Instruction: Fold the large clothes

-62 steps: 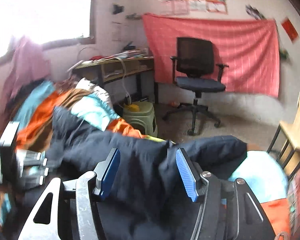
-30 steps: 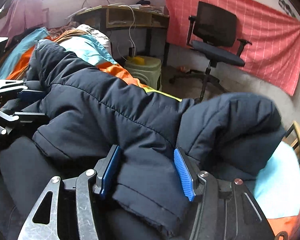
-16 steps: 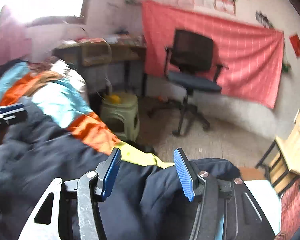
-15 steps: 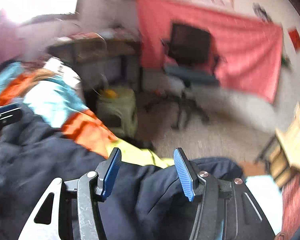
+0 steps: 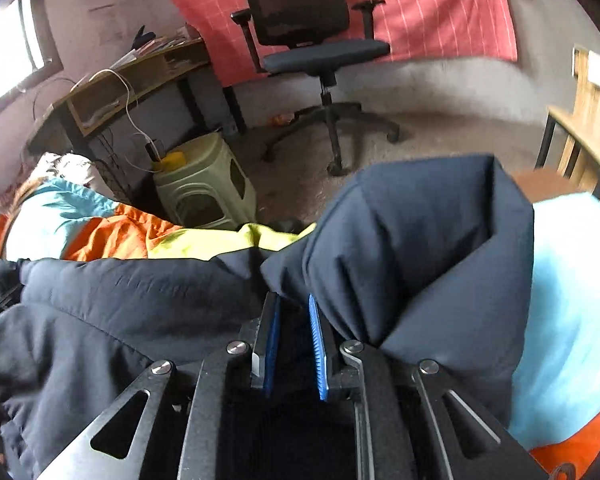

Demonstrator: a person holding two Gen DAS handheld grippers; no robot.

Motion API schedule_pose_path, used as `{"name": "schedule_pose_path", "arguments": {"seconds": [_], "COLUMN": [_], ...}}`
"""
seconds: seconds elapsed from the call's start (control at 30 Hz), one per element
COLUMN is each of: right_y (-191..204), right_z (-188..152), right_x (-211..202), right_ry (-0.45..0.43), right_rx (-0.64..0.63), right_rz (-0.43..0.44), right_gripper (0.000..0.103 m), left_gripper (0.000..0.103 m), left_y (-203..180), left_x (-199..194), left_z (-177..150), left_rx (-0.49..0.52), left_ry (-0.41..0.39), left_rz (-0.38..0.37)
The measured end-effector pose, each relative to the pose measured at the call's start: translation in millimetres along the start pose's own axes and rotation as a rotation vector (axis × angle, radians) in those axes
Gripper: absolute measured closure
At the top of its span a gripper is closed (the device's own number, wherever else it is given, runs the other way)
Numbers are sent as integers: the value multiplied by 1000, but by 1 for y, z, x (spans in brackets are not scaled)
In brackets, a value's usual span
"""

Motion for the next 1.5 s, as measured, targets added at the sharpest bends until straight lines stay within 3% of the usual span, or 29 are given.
{"name": "schedule_pose_path", "arguments": {"seconds": [0.07,0.13,0.23,0.3,0.33,0.43,0.53,0.67,0.77,0.87,1.0,1.13,1.23,1.3,1.4,1.5], "right_y": [2,8,21,18,10,-12,-23,-17,12,57,101,116,110,106,99,96], "right_z": [5,17,41,54,58,53,36,27,25,12,-18,-48,-58,-65,-68,-65], "right_x": [-9,-30,-54,-47,-36,-14,-2,-11,-35,-57,-59,-43,-31,-23,-15,-27], "right_ry": [-6,-67,-191,-182,-141,-63,-20,-36,-79,-57,18,120,166,165,153,108], "right_rx": [-6,-41,-159,-164,-142,-103,-106,-115,-141,-229,-364,-492,-483,-513,-461,-418], "right_rz": [12,8,-65,-102,-124,-173,-183,-180,-79,102,192,121,115,104,112,137], "right_gripper": [91,89,85,84,84,87,88,88,83,80,78,78,78,79,79,78], "left_gripper": [57,57,57,57,57,57,57,57,57,57,57,55,55,55,55,48], "left_y": [-3,-19,-52,-71,-76,-76,-70,-72,-76,-77,-77,-82,-84,-82,-78,-74], "left_x": [-21,-42,-42,-31,-25,-16,-11,-21,-35,-41,-33,-21,-12,-8,-15,-28], "left_z": [14,24,20,6,-4,-20,-28,-30,-29,-32,-49,-68,-78,-84,-88,-79], "left_rx": [6,46,123,185,222,293,282,281,286,304,403,521,556,544,504,459], "left_ry": [-64,-127,-57,42,86,112,140,127,90,115,200,238,241,237,208,181], "left_rz": [-42,-130,-258,-312,-310,-290,-300,-291,-357,-417,-370,-287,-252,-239,-250,-230]}}
Point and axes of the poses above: each gripper's, at about its wrist camera, not at the fingertips, and x roughly the way its jaws point, y to its left, z to its top, the point moved 6 cm from there along x, roughly the way its jaws point, and after that the axes turned 3 degrees about z, right-handed, at the moved point
